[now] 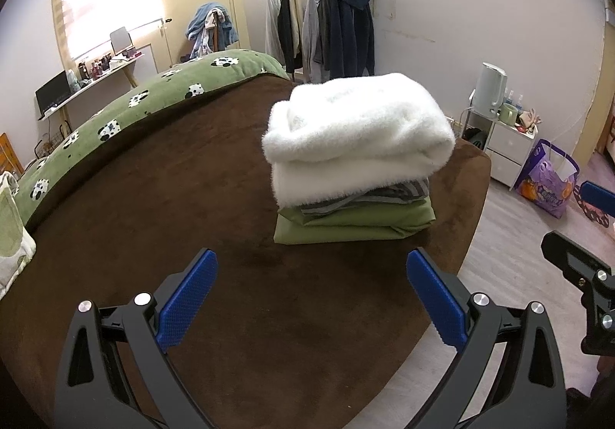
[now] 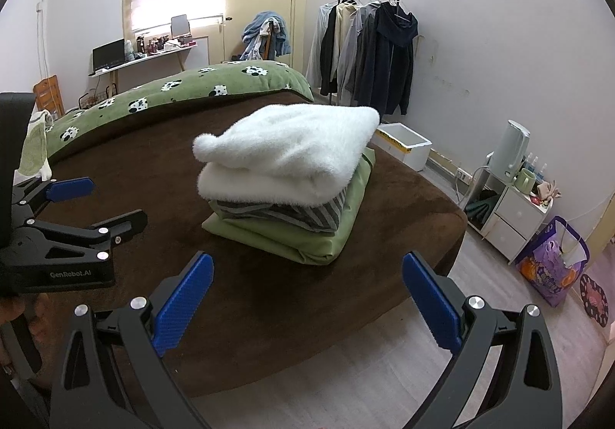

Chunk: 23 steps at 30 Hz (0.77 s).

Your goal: Fold large clothes

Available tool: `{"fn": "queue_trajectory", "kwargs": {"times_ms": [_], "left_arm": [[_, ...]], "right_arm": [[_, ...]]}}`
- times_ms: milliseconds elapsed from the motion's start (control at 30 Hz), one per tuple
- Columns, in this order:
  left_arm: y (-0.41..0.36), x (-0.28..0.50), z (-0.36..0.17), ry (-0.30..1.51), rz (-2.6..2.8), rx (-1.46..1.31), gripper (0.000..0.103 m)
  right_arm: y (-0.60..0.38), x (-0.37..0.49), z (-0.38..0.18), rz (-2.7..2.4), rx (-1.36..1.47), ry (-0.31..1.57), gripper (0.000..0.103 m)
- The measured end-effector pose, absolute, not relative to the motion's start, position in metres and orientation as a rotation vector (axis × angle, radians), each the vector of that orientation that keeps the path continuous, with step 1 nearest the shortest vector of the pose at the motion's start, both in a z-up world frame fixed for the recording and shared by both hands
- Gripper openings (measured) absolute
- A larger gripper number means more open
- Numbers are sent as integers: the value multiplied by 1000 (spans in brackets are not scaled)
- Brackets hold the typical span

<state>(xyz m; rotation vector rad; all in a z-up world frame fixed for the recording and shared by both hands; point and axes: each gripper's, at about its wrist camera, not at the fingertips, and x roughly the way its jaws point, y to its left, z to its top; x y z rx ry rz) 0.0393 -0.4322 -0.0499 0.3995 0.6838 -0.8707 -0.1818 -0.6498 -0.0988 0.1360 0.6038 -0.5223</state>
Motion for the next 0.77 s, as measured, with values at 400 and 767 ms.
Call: {"fn": "queue_trajectory", "kwargs": {"times_ms": [400, 767], "left_arm": [[-433, 39, -45, 670, -877, 410, 97], [-431, 41, -44, 667, -878, 395, 97]], "right_arm": [[-651, -181, -102, -518, 142, 607, 97], [-656, -175, -104, -508, 148, 611, 97]]}}
